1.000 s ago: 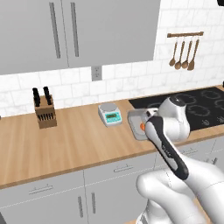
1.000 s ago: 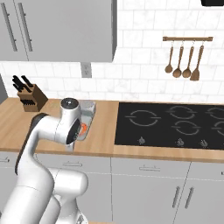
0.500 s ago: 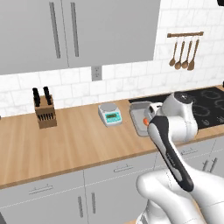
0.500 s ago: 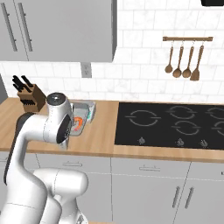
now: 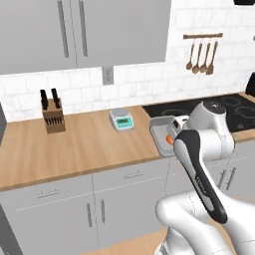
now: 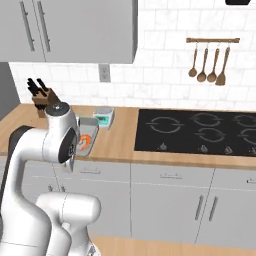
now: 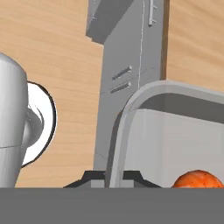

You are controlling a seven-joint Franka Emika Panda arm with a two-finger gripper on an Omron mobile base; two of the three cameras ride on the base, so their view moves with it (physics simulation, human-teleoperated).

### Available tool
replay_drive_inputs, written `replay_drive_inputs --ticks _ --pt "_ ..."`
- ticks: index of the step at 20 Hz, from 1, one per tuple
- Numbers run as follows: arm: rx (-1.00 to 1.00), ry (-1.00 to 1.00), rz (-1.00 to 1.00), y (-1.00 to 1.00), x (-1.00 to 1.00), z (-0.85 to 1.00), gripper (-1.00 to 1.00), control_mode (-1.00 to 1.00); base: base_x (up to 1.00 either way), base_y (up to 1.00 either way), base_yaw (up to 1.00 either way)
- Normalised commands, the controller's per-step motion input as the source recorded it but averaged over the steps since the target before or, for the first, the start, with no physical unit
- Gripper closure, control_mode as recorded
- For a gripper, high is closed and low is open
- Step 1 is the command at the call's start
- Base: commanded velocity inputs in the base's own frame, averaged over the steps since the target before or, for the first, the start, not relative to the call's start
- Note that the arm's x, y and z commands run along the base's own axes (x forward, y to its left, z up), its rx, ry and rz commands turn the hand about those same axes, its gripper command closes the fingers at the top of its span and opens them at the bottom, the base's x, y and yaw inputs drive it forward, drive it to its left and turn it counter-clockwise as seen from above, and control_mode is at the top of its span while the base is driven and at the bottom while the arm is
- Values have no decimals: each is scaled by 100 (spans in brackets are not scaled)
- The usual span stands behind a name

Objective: Take the meat container that has the shrimp and place it on the second highest rack of the freezer. Then take the vegetable container that has the onion and lemon wedge and place it on the highest rack of the freezer.

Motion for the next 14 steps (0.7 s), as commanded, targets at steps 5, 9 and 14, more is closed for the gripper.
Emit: replay_drive_inputs --ticks 5,9,14 --pt "0 0 0 0 0 0 100 100 -100 16 14" --pt "0 0 0 0 0 0 100 100 -53 87 12" --pt "0 0 0 0 0 0 100 100 -3 100 9"
